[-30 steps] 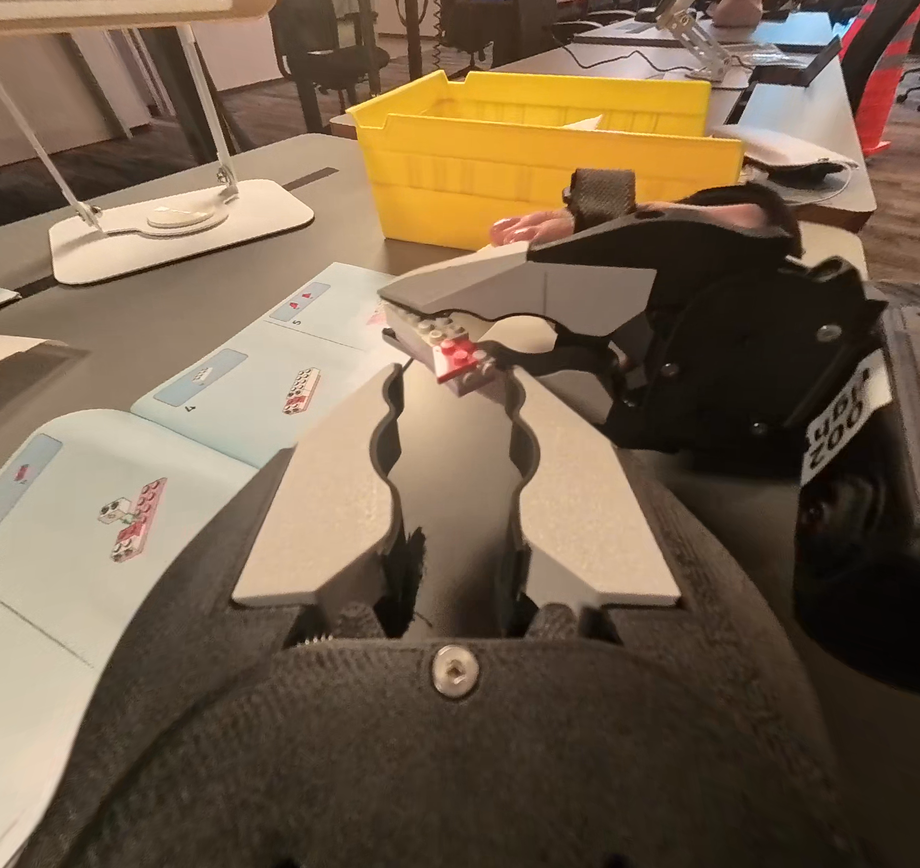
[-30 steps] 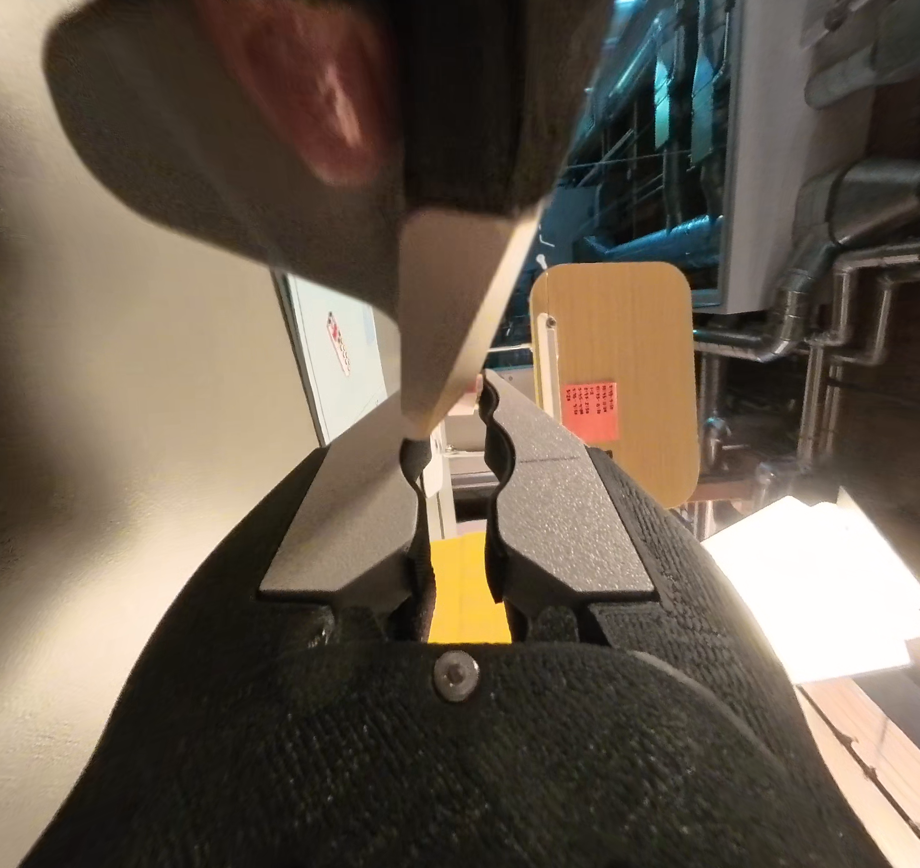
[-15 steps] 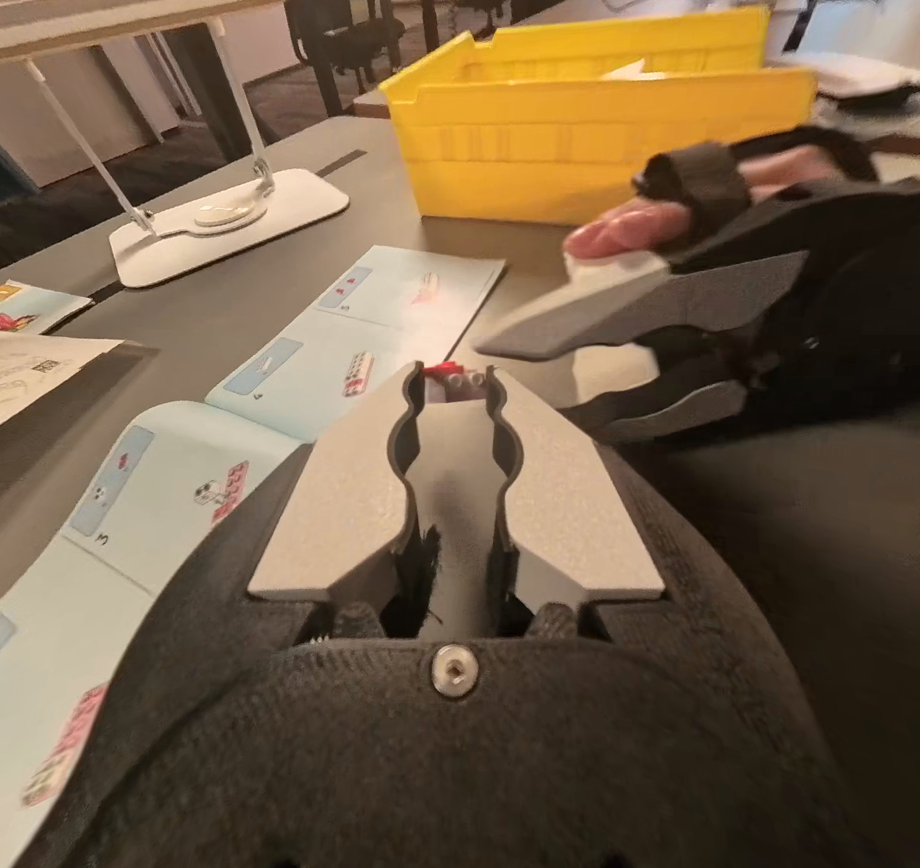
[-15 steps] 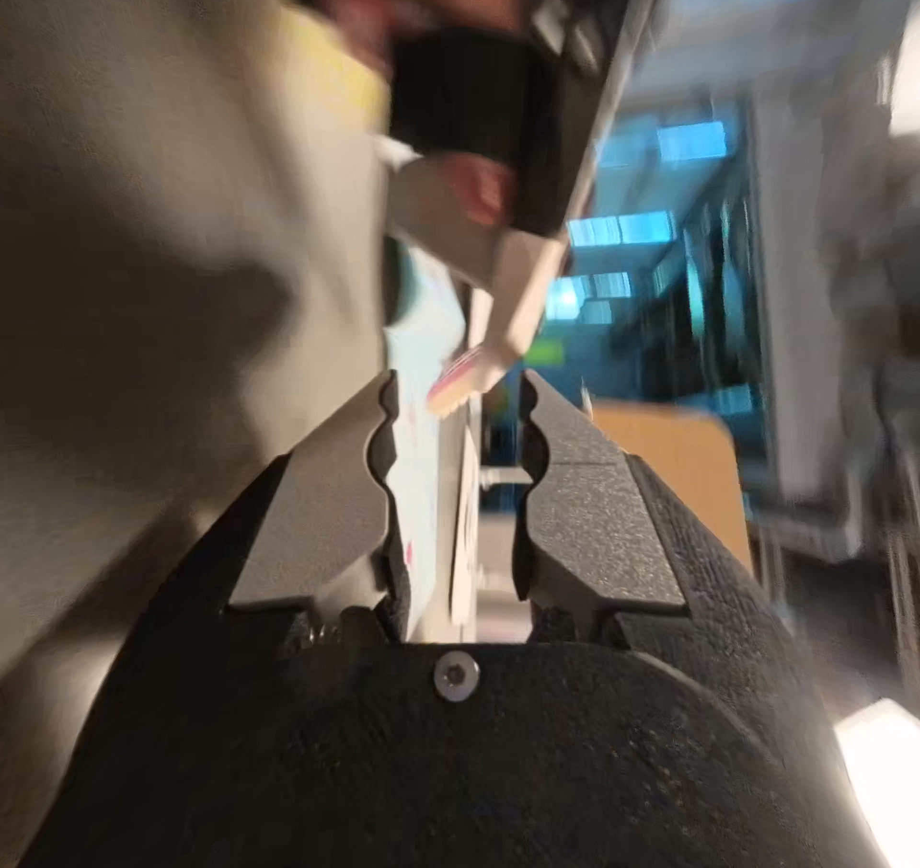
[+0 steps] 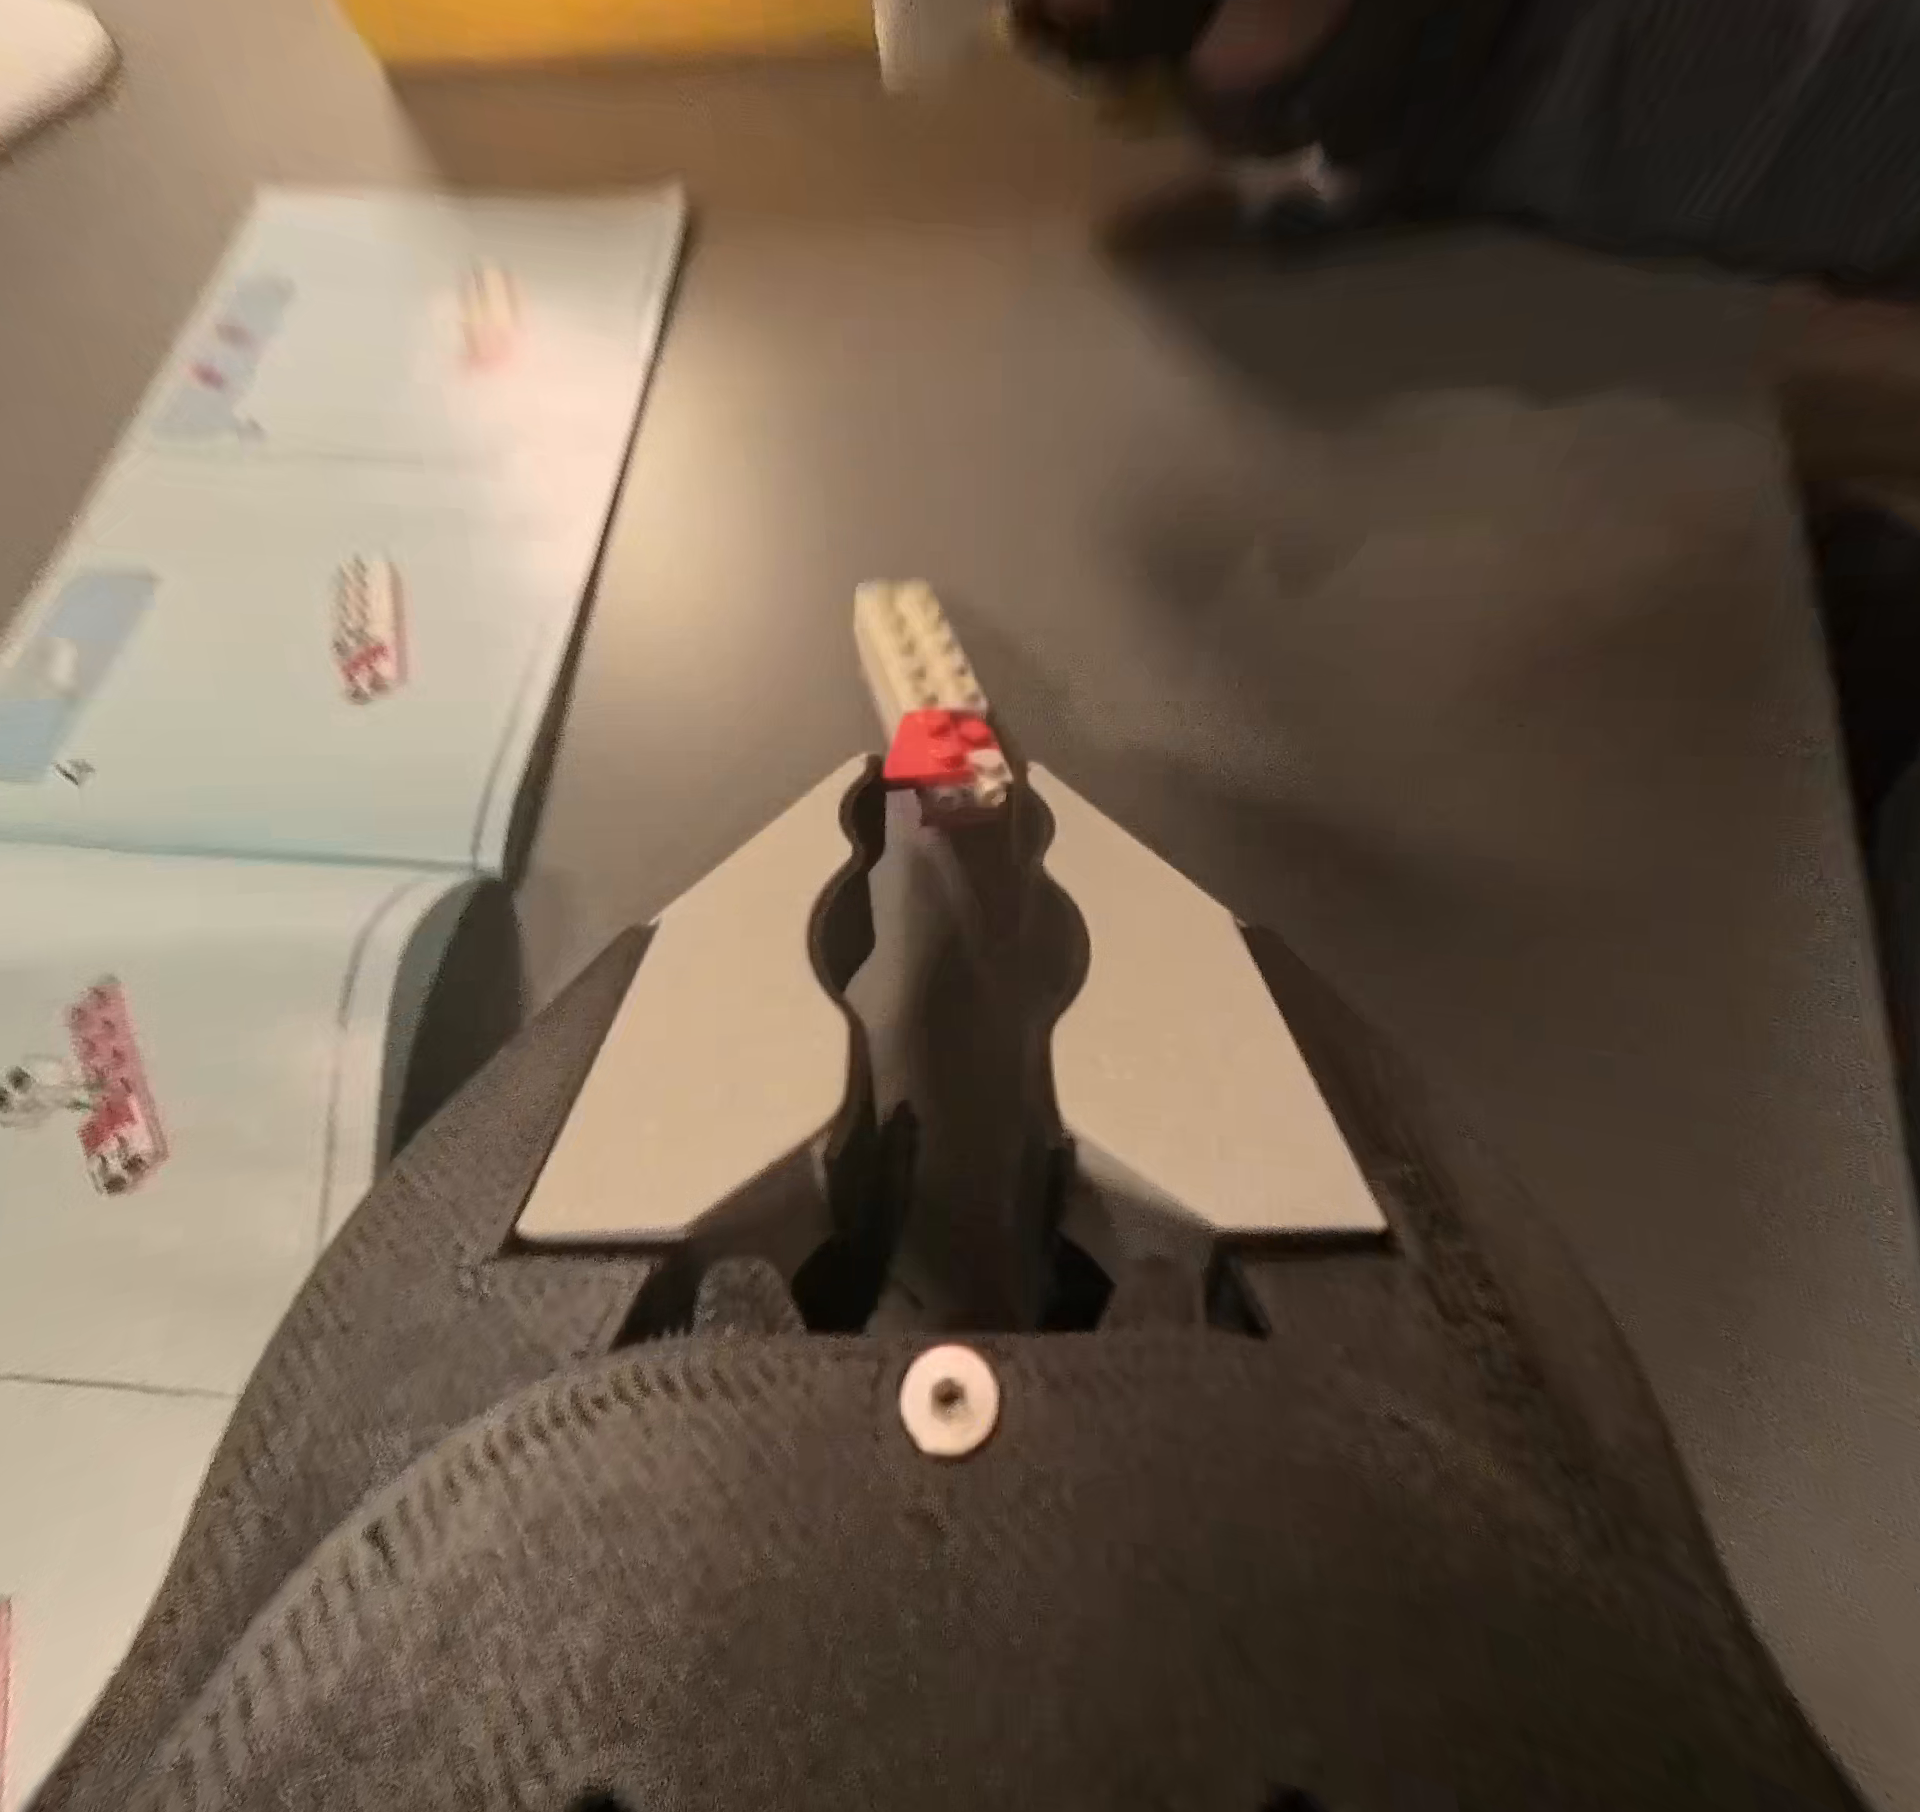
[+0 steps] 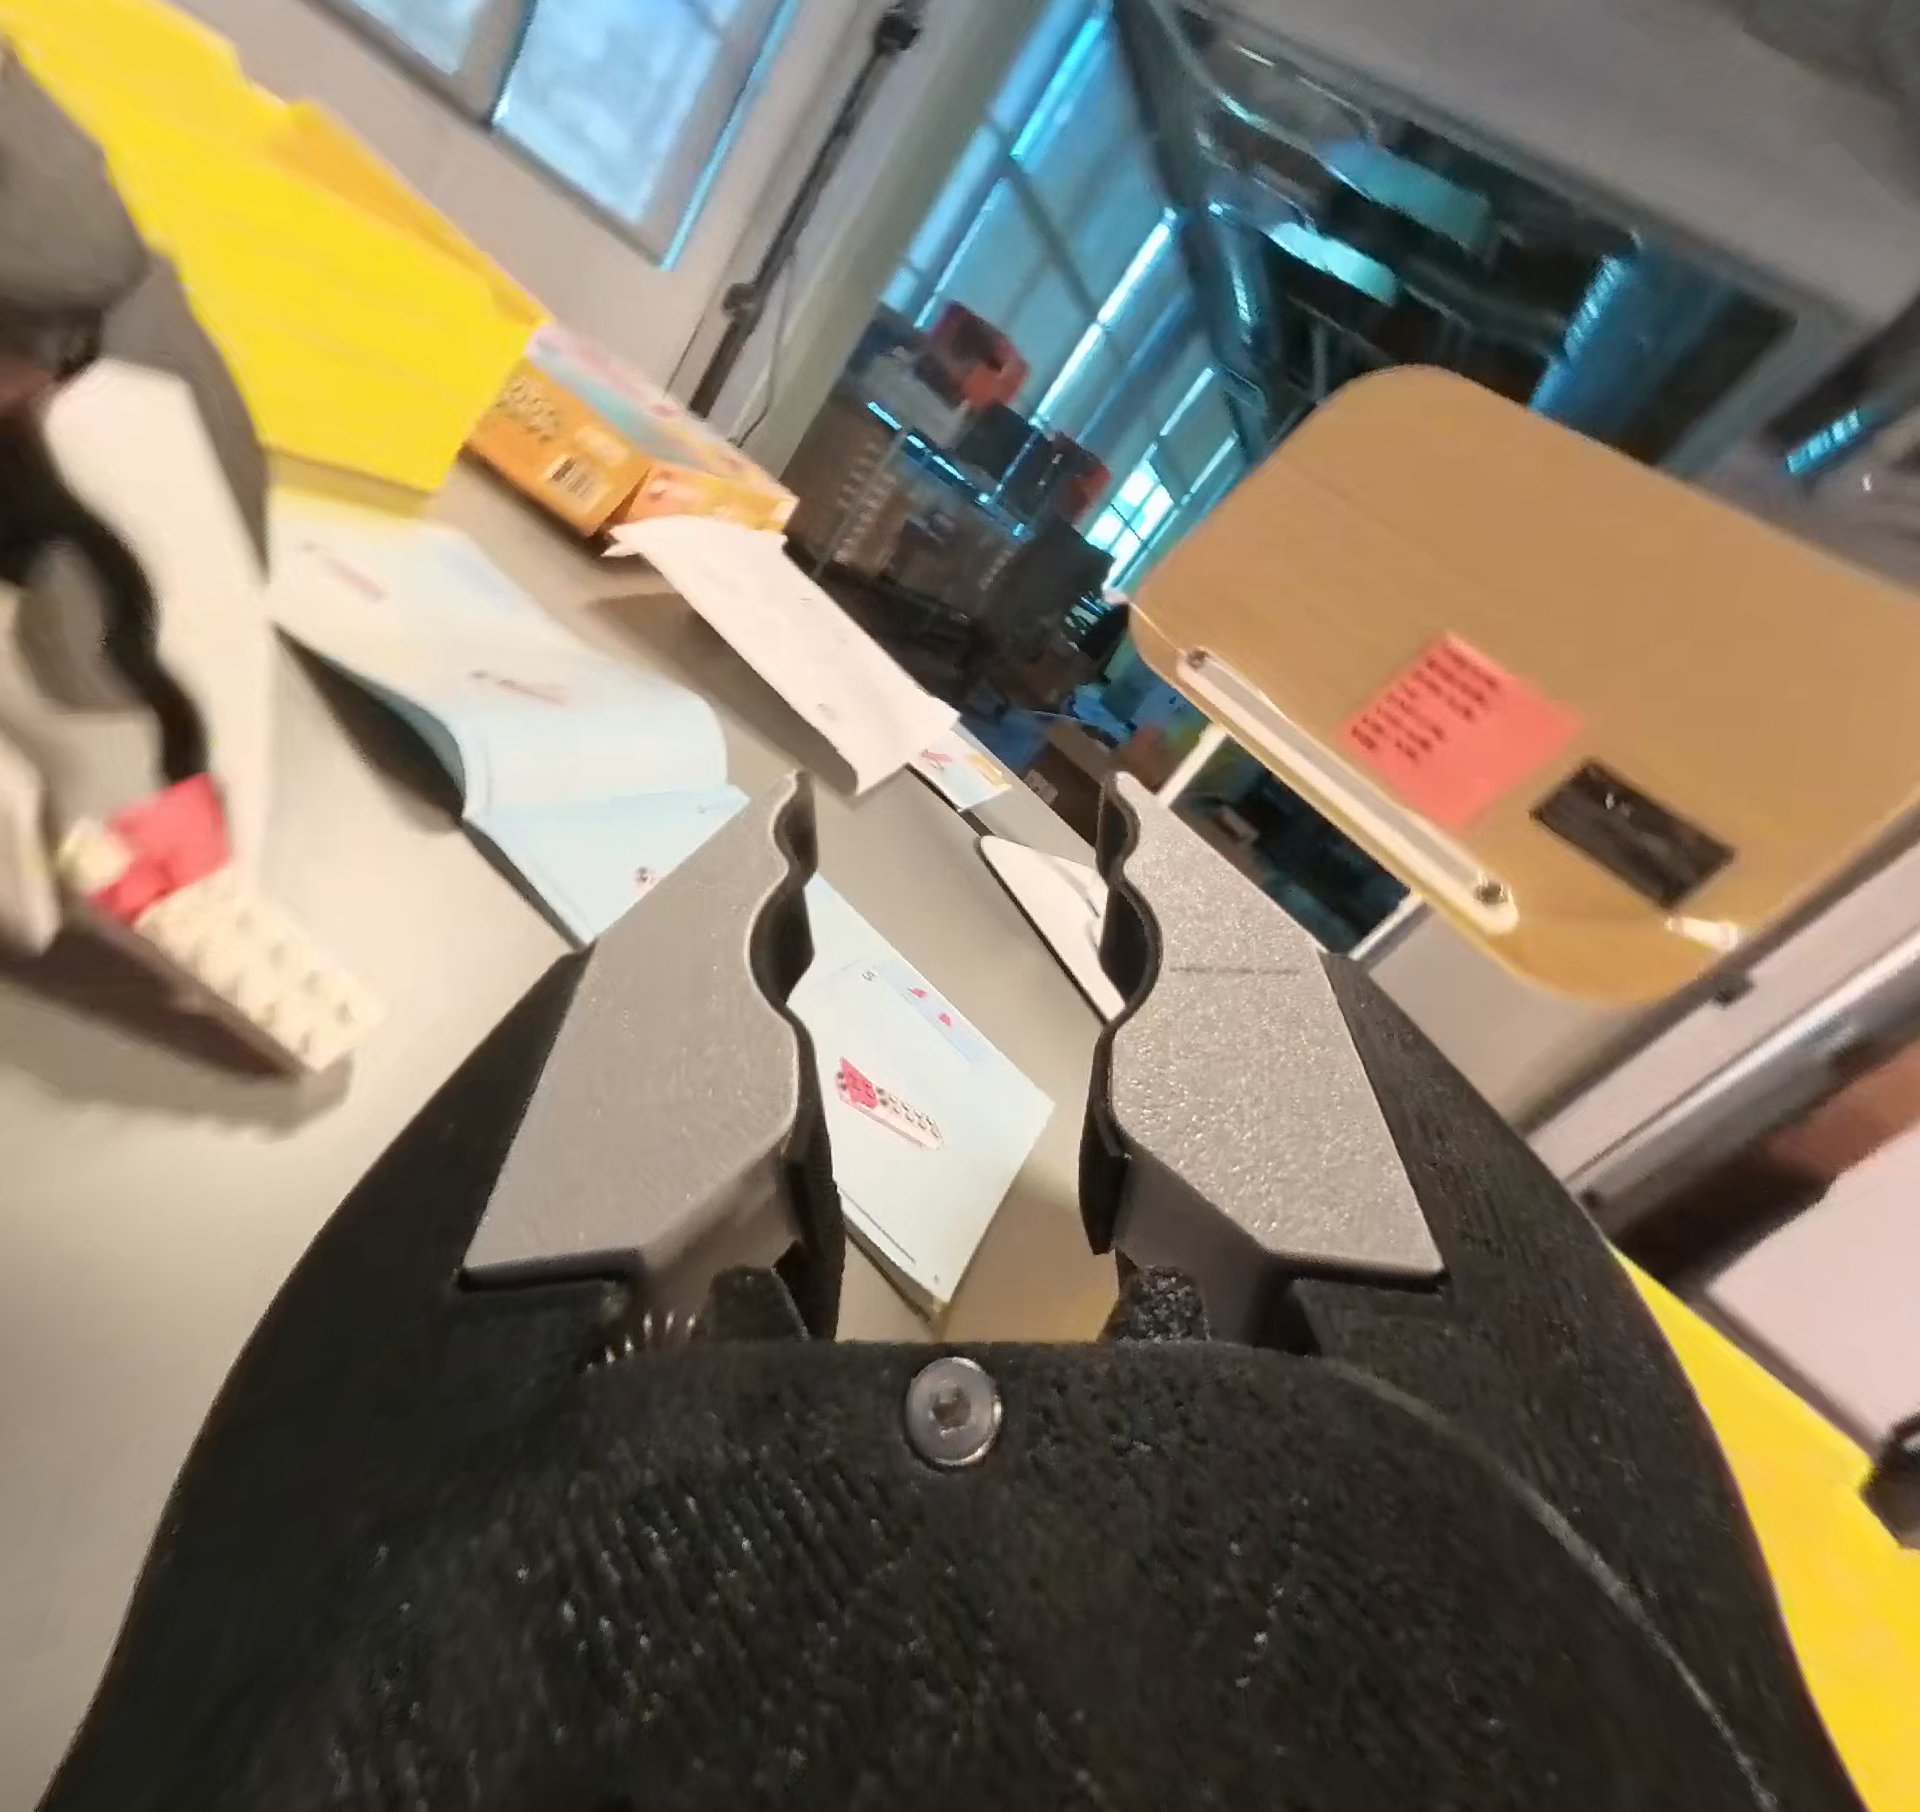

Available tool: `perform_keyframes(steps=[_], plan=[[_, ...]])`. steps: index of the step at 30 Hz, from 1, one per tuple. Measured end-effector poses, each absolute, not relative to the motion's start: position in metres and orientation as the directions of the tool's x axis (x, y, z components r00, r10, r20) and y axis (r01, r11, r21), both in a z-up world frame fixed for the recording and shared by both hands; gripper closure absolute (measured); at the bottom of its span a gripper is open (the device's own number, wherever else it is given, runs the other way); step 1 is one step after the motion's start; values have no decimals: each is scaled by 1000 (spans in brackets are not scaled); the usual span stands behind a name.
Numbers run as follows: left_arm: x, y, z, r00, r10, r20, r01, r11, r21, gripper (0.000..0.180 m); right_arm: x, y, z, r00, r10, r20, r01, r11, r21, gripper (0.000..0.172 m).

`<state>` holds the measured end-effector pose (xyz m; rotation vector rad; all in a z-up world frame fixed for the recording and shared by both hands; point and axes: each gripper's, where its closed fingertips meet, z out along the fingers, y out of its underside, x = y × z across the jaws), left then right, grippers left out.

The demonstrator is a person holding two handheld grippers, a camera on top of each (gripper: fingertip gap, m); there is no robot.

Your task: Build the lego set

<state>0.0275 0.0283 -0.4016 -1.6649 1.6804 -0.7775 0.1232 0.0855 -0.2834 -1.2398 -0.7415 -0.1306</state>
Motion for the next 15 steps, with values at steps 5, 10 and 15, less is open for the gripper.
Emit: perform_keyframes(steps=[5, 10, 15], plan=[[22, 30, -408, 15, -995, -100, -672, 64, -738, 143, 126, 87, -282, 803, 311, 508, 405, 339, -849, 121], [20, 40, -395, 110, -985, -133, -642, 32, -766, 93, 130, 85, -274, 838, 289, 463, 353, 361, -863, 122], [10, 34, -326, 247, -955, -161, -368, 61, -928, 92, 128, 79, -262, 870, 291, 398, 267, 401, -876, 122]])
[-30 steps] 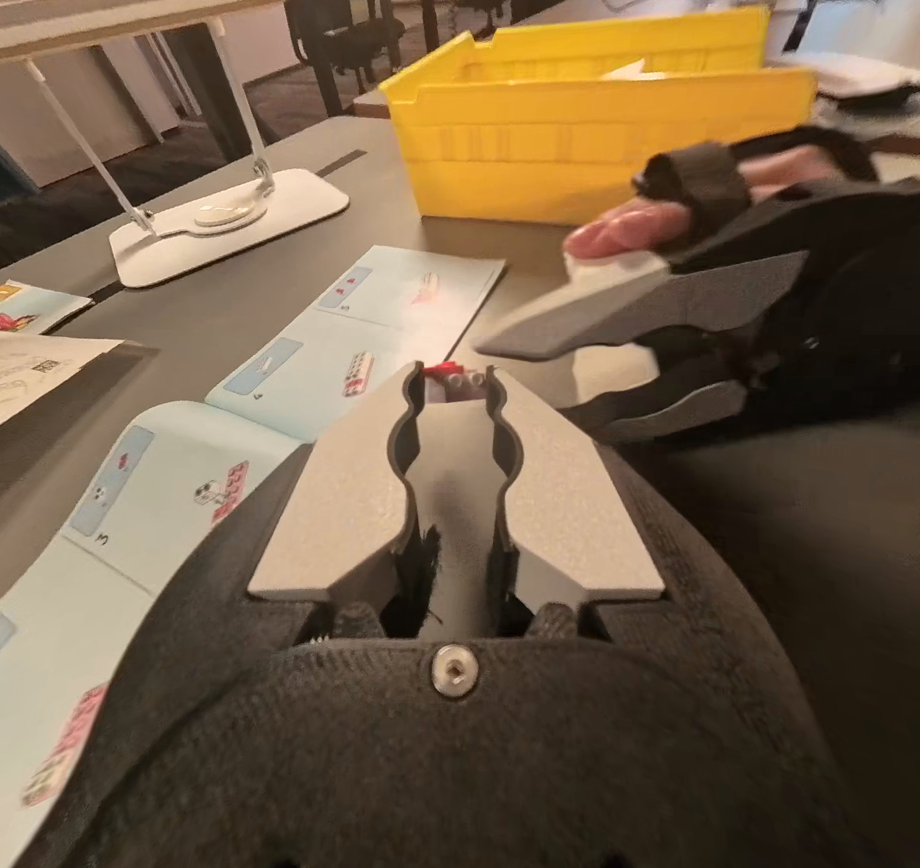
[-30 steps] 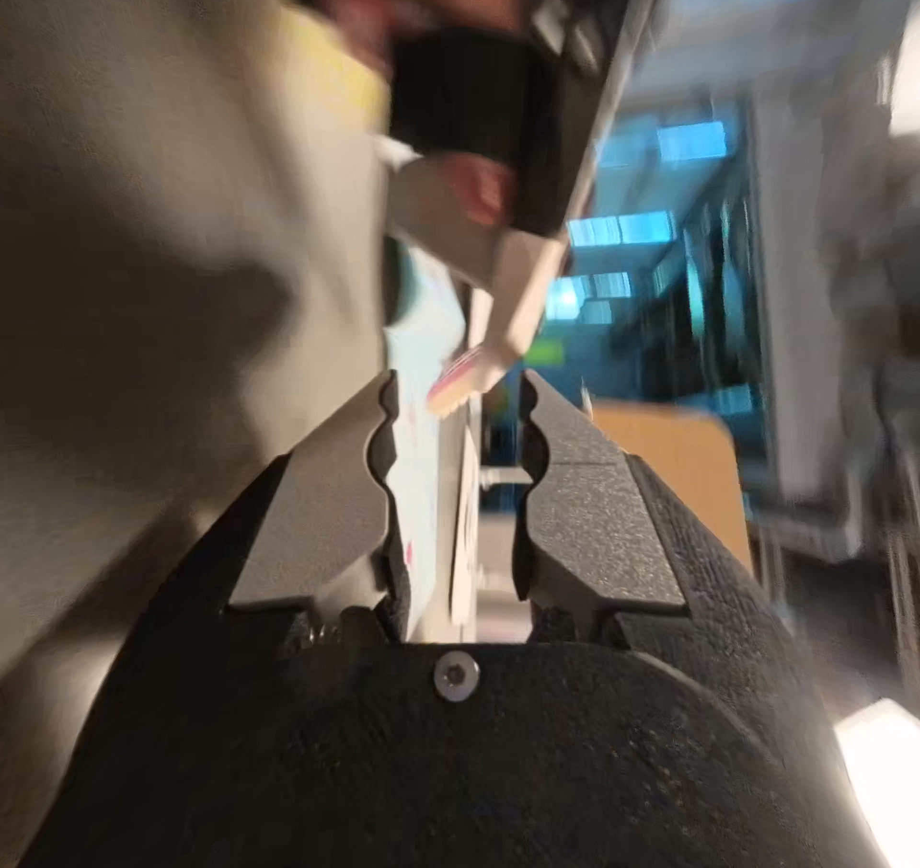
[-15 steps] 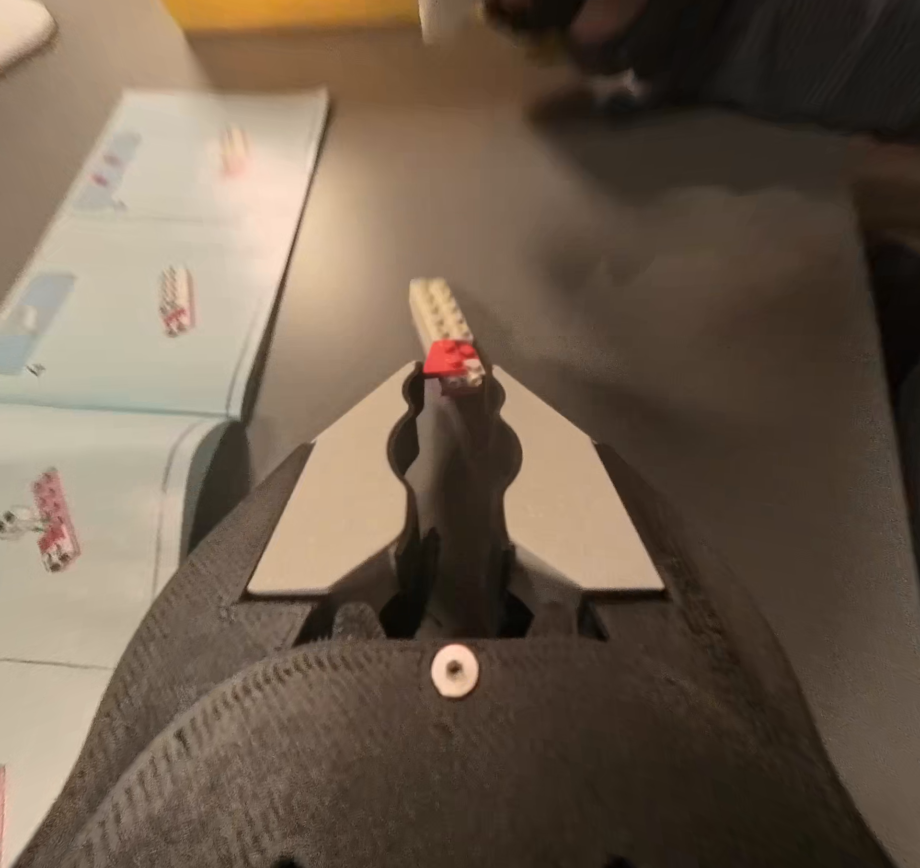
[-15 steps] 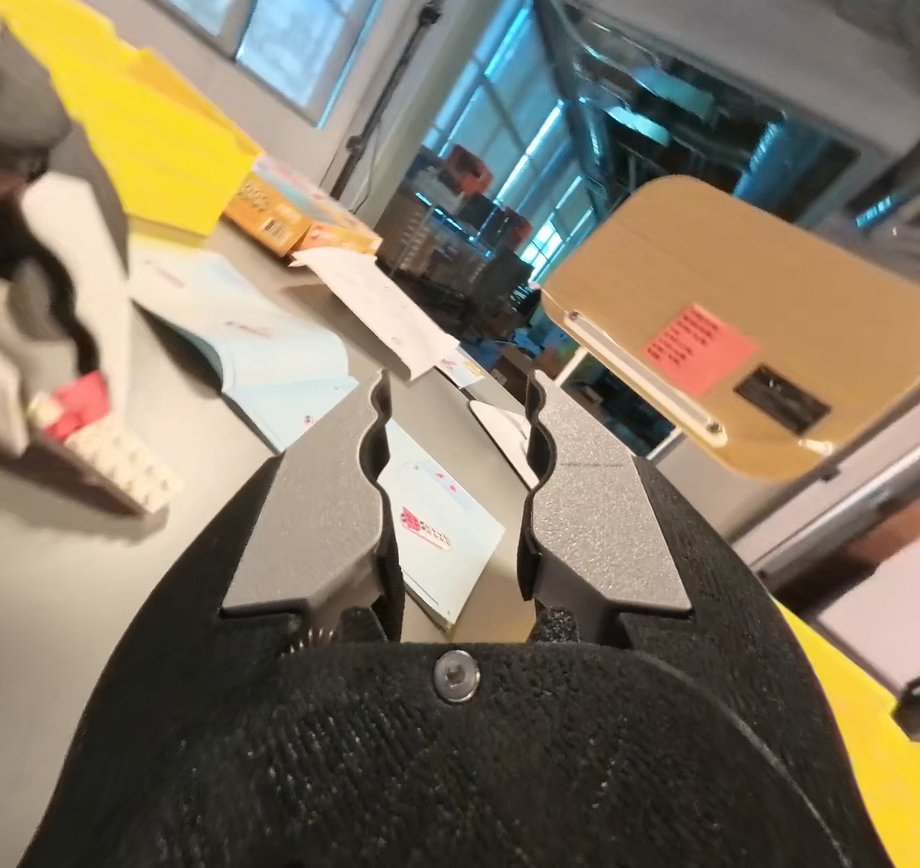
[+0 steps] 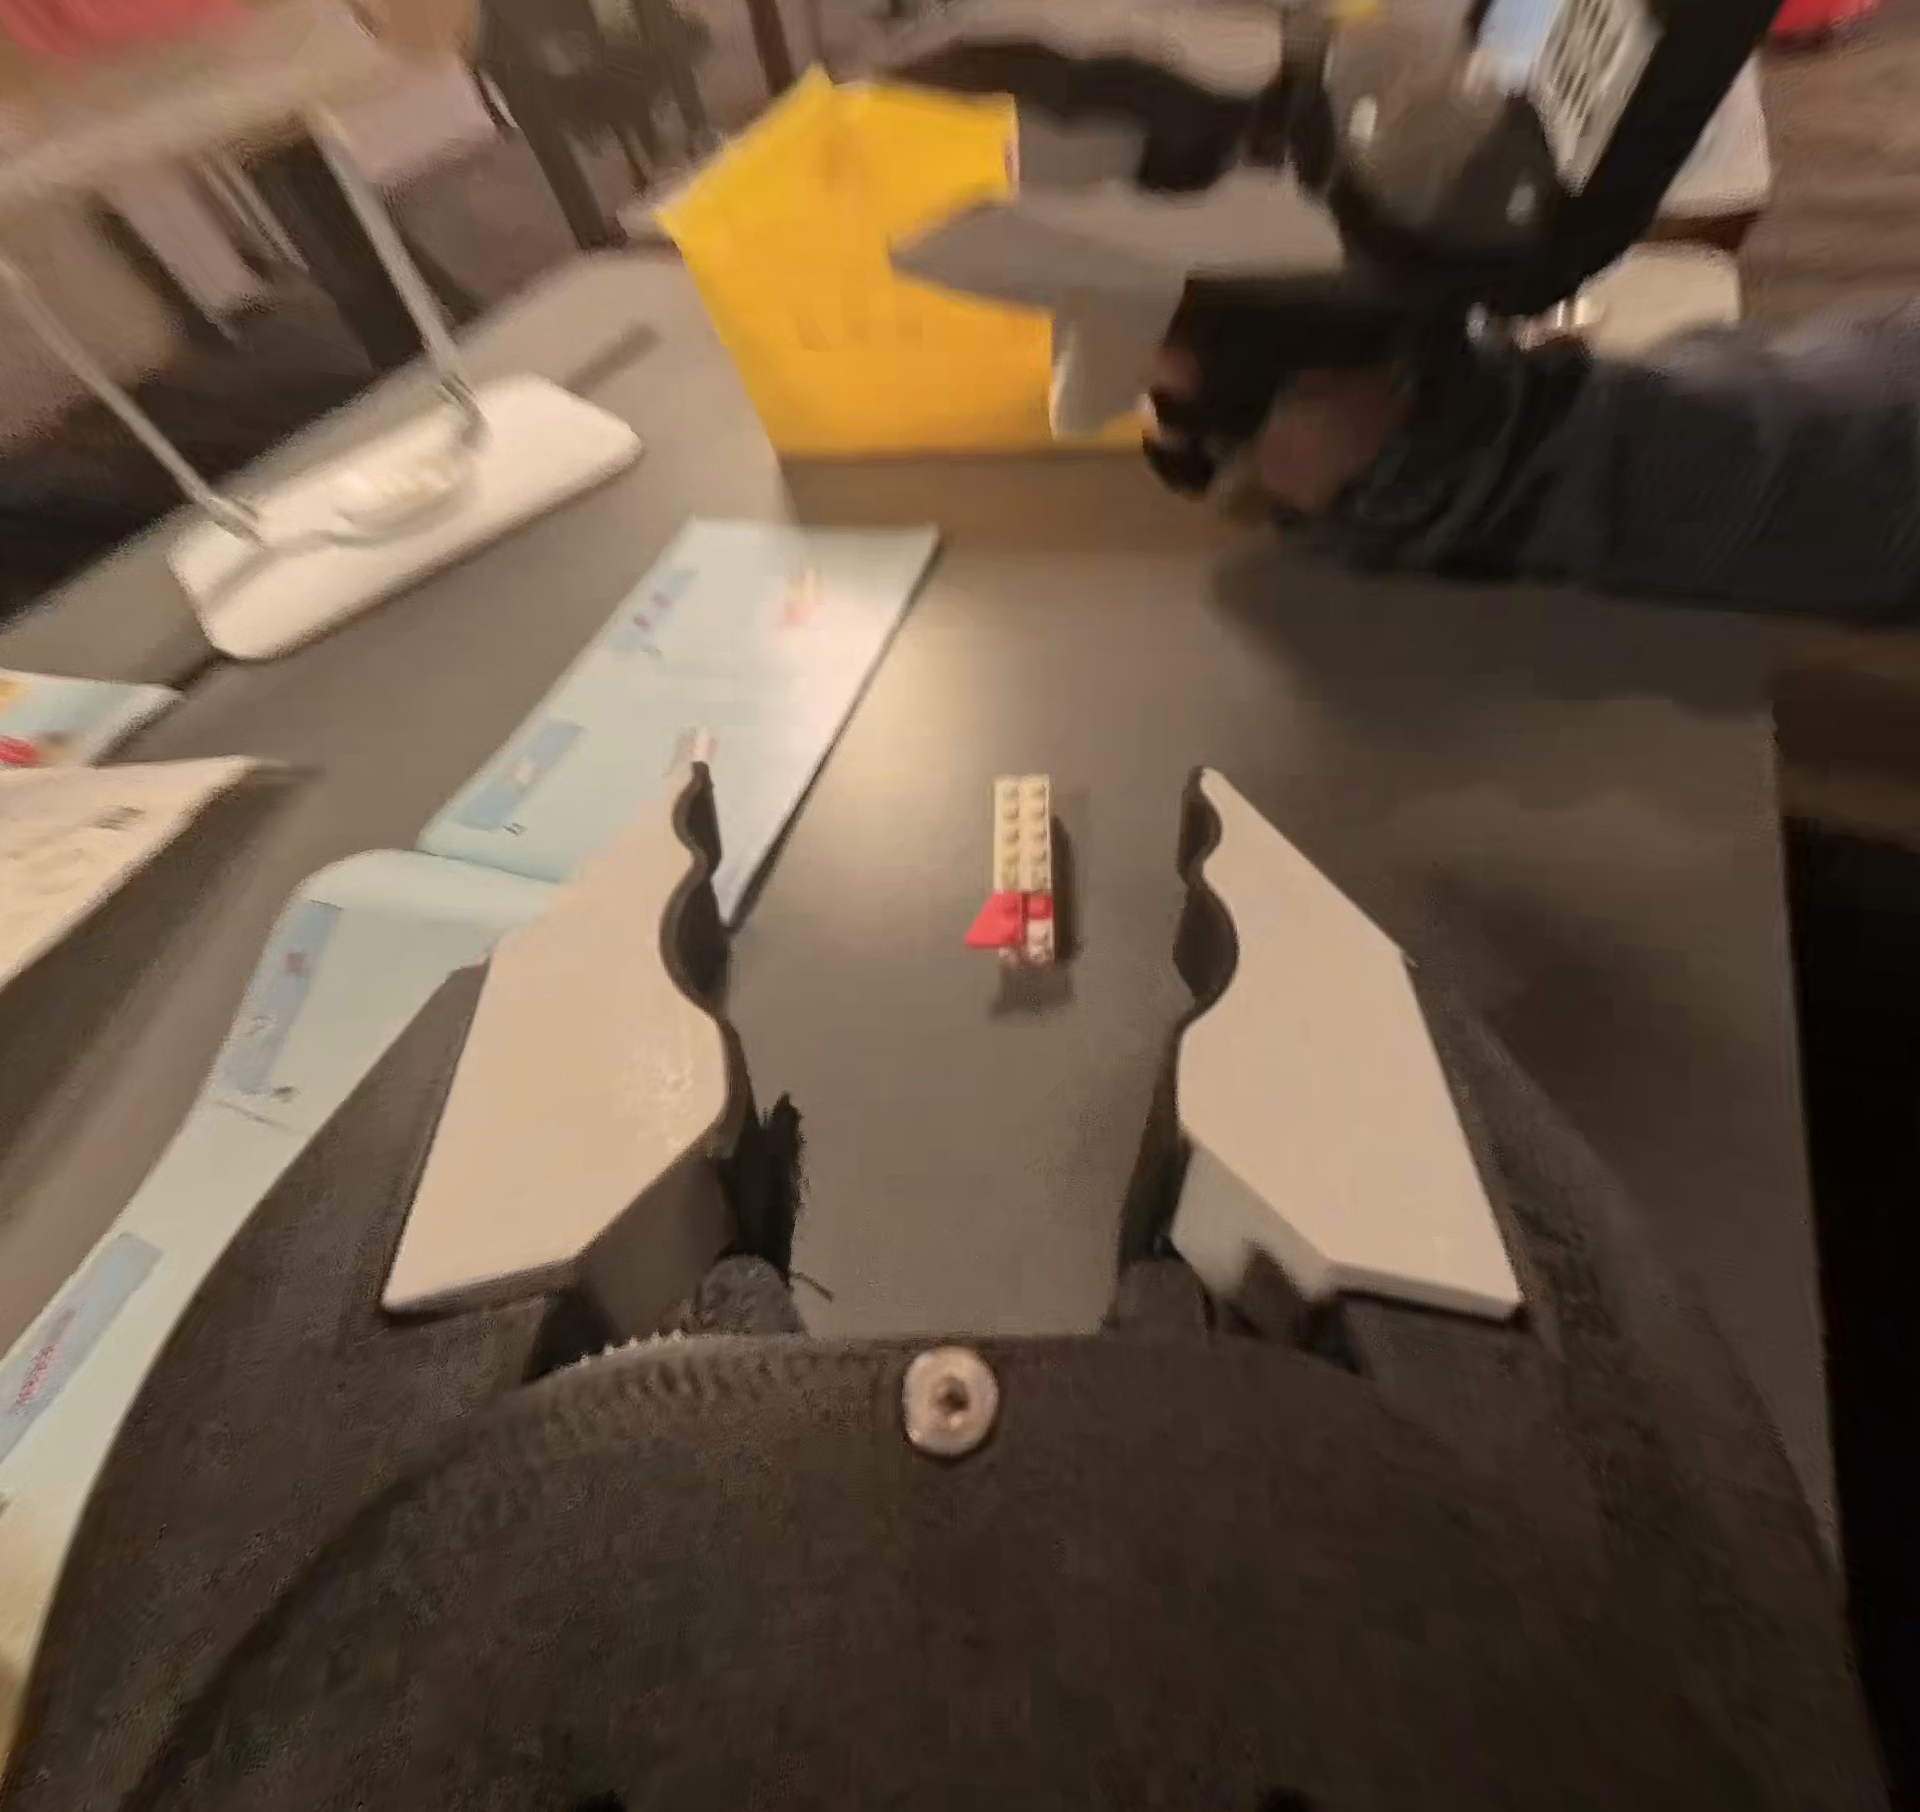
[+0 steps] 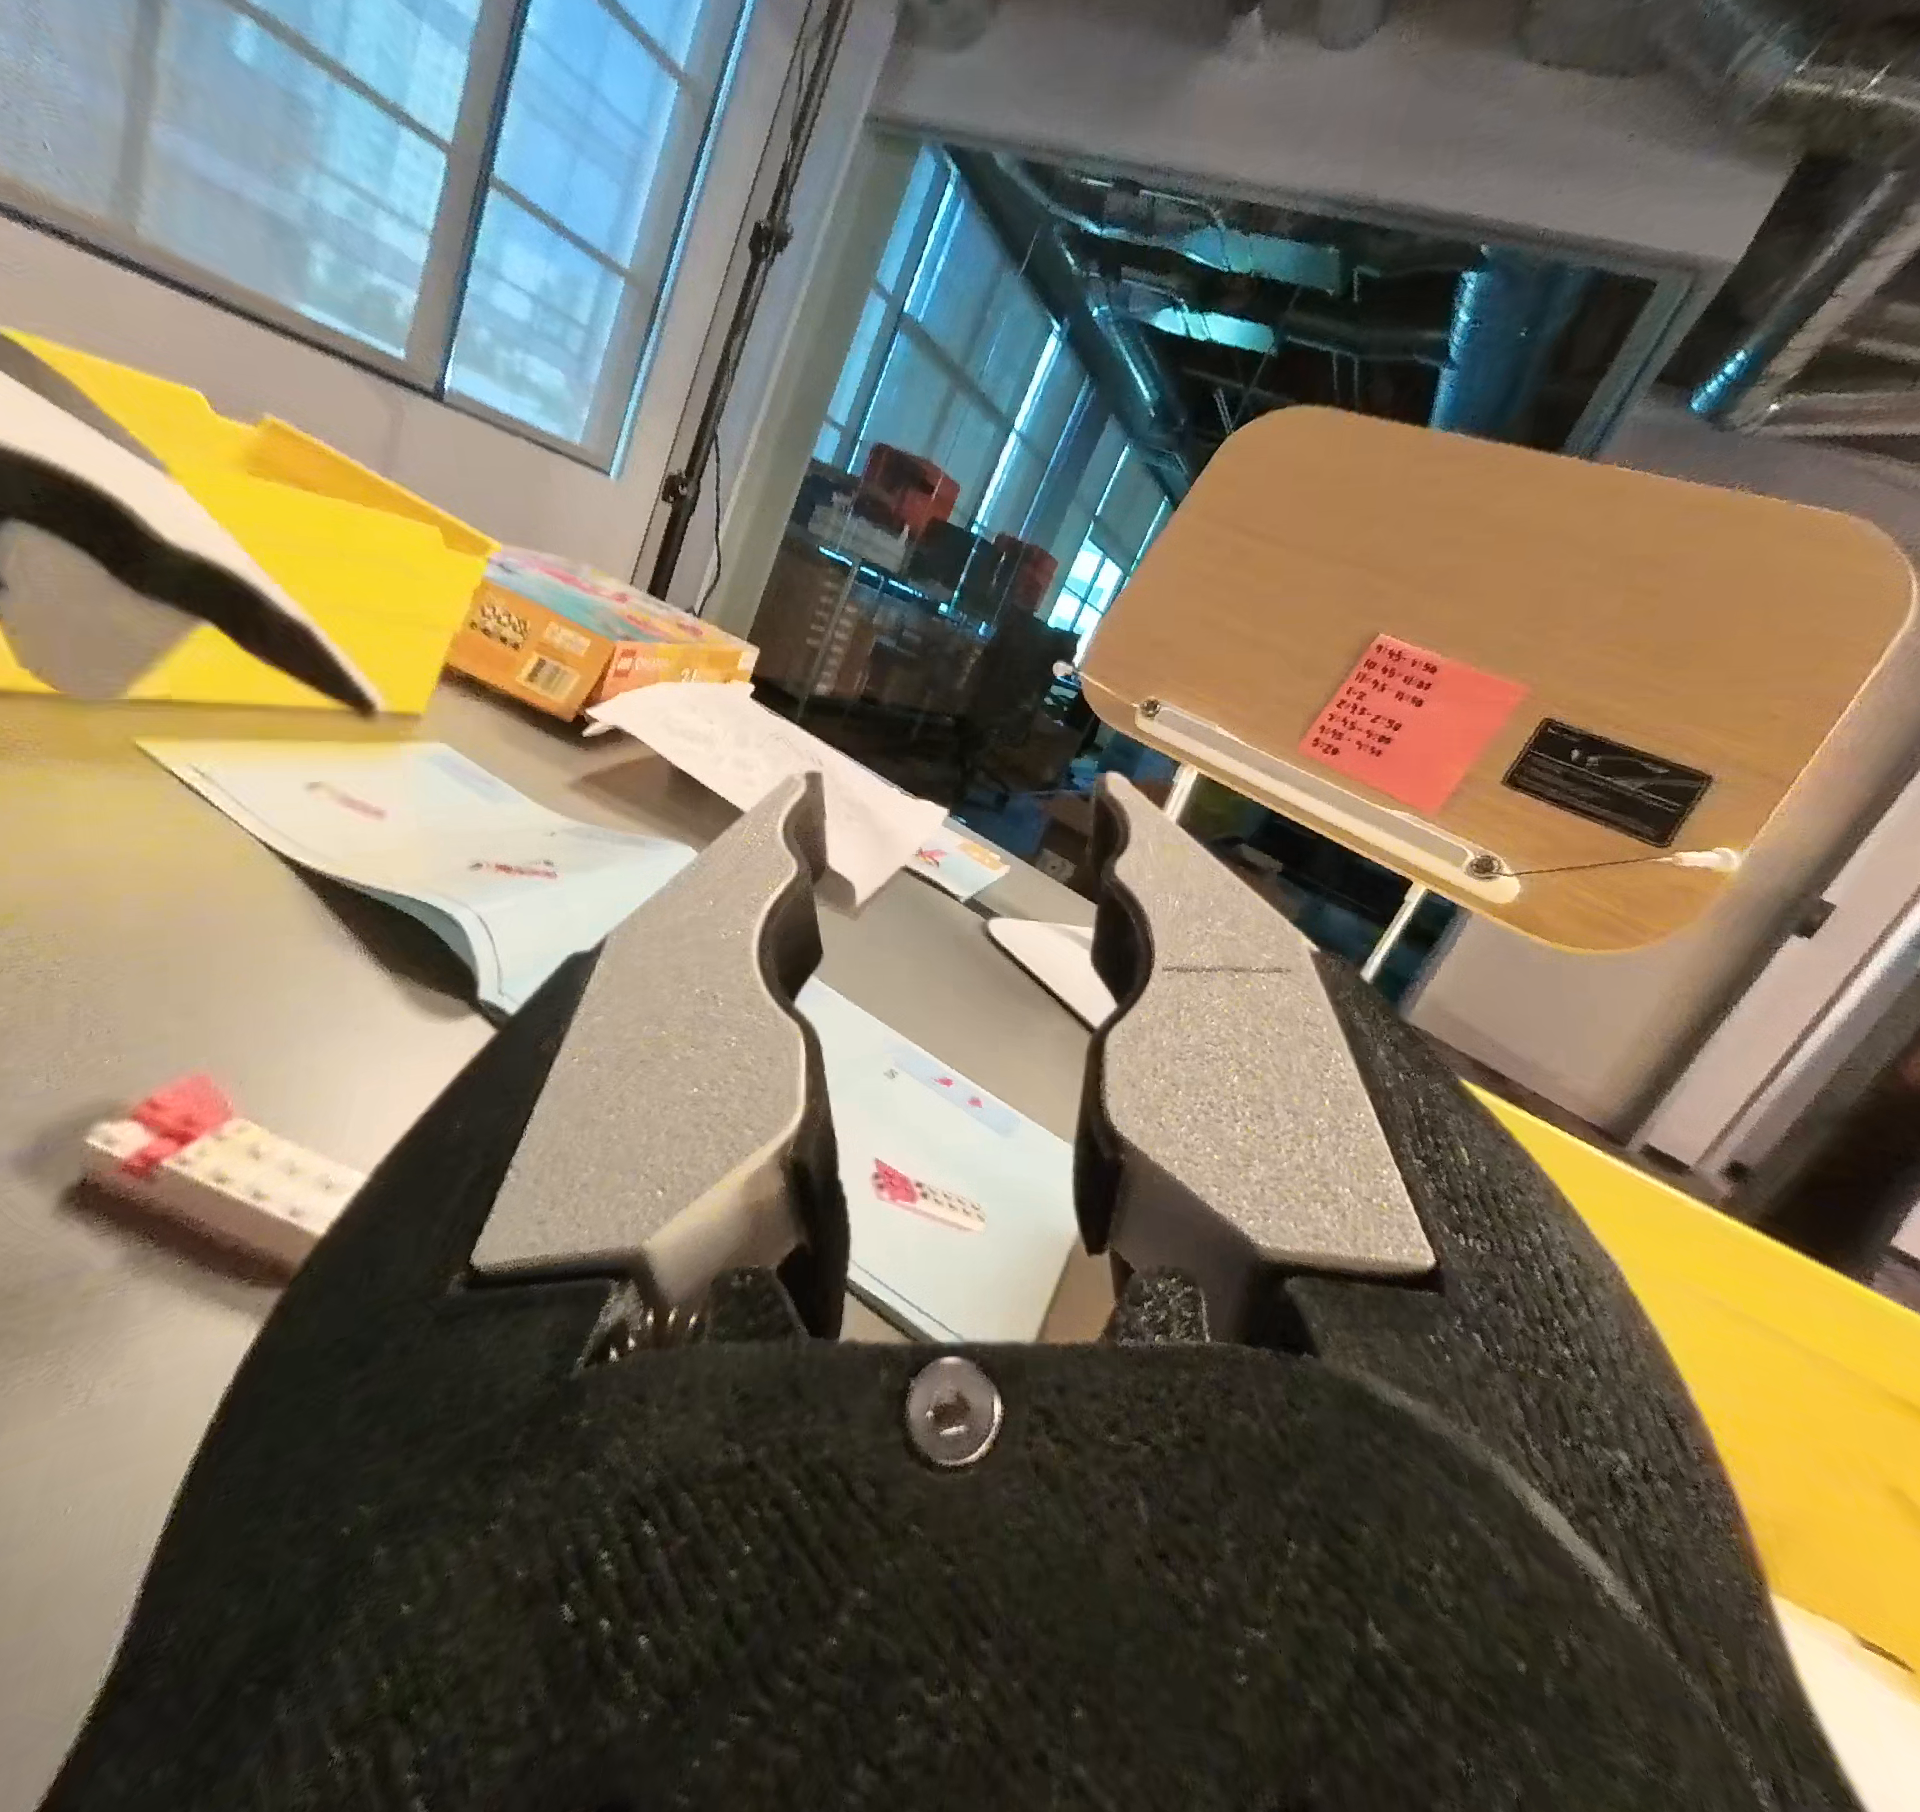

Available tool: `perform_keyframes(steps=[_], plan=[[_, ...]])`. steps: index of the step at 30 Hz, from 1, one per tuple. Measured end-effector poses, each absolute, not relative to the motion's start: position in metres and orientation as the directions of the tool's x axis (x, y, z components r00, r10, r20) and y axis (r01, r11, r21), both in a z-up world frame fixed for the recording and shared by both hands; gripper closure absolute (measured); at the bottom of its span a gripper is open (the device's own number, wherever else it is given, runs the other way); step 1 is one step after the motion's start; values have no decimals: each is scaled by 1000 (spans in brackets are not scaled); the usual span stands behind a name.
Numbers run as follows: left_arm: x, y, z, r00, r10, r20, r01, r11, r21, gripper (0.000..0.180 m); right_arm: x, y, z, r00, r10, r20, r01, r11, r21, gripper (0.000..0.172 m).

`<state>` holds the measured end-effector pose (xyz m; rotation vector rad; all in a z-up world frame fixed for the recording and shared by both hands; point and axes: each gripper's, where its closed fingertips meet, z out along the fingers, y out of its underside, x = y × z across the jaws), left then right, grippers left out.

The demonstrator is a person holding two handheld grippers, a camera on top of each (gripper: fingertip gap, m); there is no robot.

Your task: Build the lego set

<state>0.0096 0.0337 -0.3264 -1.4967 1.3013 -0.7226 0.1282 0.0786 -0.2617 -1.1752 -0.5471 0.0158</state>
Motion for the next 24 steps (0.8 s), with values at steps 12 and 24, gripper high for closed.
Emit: perform_keyframes(steps=[12, 24], plan=[[-213, 54, -241, 850, -517, -98, -130, -27, -991, 112, 105, 80, -264, 848, 225, 480, 342, 460, -819, 150], [-363, 135, -272, 912, -391, -125, -336, -534, -776, 120, 110, 107, -284, 857, 294, 423, 310, 360, -880, 150]])
